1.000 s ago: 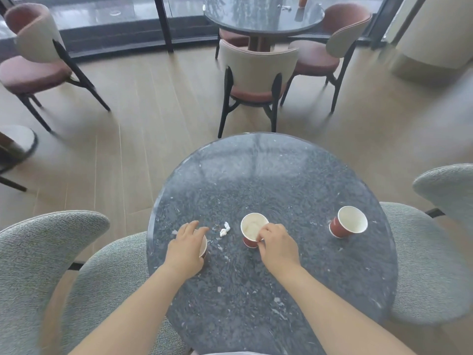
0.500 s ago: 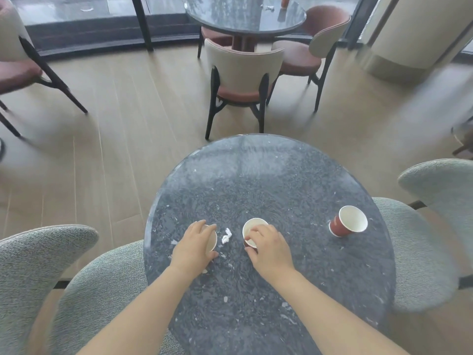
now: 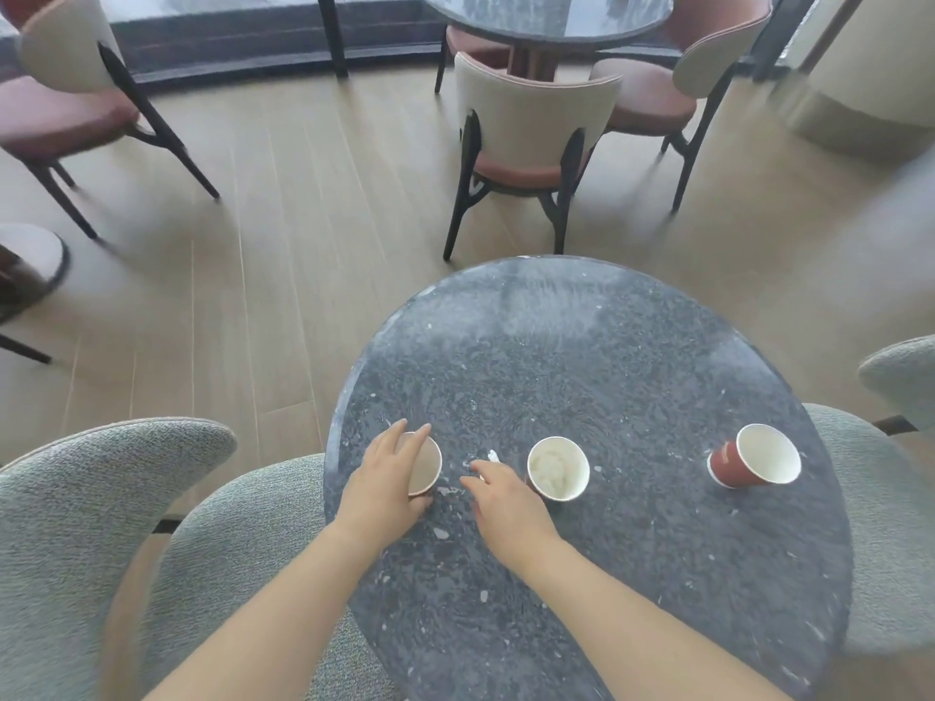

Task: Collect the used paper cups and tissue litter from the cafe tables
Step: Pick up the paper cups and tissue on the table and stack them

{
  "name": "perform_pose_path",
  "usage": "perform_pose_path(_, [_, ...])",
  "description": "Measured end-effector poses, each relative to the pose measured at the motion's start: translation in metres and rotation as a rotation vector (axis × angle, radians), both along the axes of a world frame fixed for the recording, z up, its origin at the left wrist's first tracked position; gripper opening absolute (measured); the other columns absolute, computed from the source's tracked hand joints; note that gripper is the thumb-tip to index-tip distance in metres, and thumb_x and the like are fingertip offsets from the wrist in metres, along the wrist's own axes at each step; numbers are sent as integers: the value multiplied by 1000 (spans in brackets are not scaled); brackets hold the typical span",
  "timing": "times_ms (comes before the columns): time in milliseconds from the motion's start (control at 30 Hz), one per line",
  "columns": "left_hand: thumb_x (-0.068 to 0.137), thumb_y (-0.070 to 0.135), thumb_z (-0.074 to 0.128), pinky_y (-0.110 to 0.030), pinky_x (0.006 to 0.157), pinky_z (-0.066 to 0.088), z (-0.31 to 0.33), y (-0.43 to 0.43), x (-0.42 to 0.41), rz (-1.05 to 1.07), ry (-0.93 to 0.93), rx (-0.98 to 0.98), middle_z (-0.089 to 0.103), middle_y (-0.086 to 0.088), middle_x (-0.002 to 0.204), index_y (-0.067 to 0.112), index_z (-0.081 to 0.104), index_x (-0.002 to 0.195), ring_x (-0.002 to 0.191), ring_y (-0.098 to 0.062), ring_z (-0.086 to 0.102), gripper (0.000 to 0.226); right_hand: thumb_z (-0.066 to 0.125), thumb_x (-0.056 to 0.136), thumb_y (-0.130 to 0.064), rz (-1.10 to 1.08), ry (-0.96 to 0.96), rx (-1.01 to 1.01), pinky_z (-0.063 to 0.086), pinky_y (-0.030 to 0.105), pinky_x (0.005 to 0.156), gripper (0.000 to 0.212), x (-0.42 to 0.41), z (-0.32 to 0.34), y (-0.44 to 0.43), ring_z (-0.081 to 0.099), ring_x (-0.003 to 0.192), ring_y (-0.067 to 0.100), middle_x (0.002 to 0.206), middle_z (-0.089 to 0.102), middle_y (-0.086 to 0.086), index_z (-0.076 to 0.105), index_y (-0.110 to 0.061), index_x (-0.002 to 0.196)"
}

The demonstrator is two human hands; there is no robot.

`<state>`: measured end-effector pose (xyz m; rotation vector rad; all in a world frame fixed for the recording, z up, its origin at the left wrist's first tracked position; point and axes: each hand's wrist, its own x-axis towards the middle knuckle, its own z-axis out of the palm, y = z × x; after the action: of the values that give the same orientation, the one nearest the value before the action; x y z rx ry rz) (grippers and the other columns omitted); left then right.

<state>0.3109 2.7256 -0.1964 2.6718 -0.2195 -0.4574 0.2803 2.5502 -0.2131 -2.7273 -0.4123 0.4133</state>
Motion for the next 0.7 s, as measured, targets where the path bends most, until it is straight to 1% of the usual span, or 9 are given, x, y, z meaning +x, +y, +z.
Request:
perform_pose_path(67, [81, 29, 66, -42, 106, 37, -3, 5, -1, 8, -12, -16, 16, 0, 154, 31, 20, 144, 140, -22, 20, 78, 50, 87, -1, 22, 32, -70, 40, 34, 96, 44, 4, -4, 3, 27, 133, 23, 143, 31, 5, 43, -11, 130])
perform_pose_path(167, [82, 28, 65, -41, 104, 40, -5, 11, 0, 9, -22, -34, 20, 2, 153, 31, 22, 144, 136, -21, 27, 76, 56, 80, 3, 28, 90, -169, 40, 37, 96, 52, 9, -9, 9, 15, 139, 29, 145, 24, 9, 39, -8, 128])
perform_pose_path(233, [81, 27, 65, -41, 101, 42, -6, 13, 0, -3, -25, -38, 22, 4, 151, 31, 22, 144, 134, -21, 31, 76, 59, 78, 2, 35, 113, -229, 43, 38, 94, 52, 9, -11, 14, 20, 135, 32, 142, 26, 12, 40, -7, 125])
perform_pose_path(300, [82, 26, 65, -41, 100, 43, -6, 13, 0, -9, -21, -40, 22, 6, 150, 32, 22, 143, 132, -20, 32, 75, 60, 78, 3, 31, 140, -246, 45, 38, 91, 47, 8, -14, 18, 26, 130, 32, 135, 32, 12, 44, -7, 120])
perform_pose_path(333, [82, 26, 64, -41, 100, 43, -6, 13, 0, -8, -18, -44, 22, 6, 150, 32, 22, 143, 132, -20, 32, 75, 59, 78, 4, 27, 153, -246, 46, 38, 90, 44, 7, -16, 19, 26, 129, 33, 131, 34, 12, 45, -7, 118])
perform_pose_path(400, [83, 26, 64, -39, 102, 42, -6, 12, 0, -4, -16, -54, 22, 5, 151, 31, 22, 144, 132, -21, 32, 74, 57, 78, 6, 10, 167, -236, 46, 37, 88, 38, 6, -18, 17, 28, 126, 33, 124, 37, 12, 49, -6, 114])
perform_pose_path(467, [83, 26, 63, -38, 103, 40, -6, 10, 0, -2, -17, -62, 22, 4, 151, 31, 21, 144, 132, -22, 32, 74, 52, 79, 10, 2, 171, -221, 46, 37, 82, 33, 6, -18, 12, 36, 116, 30, 119, 40, 11, 52, -6, 108])
perform_pose_path(600, [83, 27, 64, -36, 106, 37, -7, 9, 1, 4, -16, -67, 23, 3, 151, 31, 21, 144, 134, -21, 31, 75, 46, 79, 14, 42, 151, -193, 45, 40, 84, 33, 11, -13, 5, 42, 108, 29, 115, 45, 12, 54, -4, 106])
perform_pose_path(700, [82, 27, 65, -36, 105, 38, -9, 9, 1, 3, -20, -62, 23, 3, 151, 32, 21, 144, 134, -21, 31, 77, 46, 78, 15, 54, 126, -164, 44, 42, 80, 30, 11, -7, 6, 42, 107, 30, 114, 44, 12, 53, -4, 101])
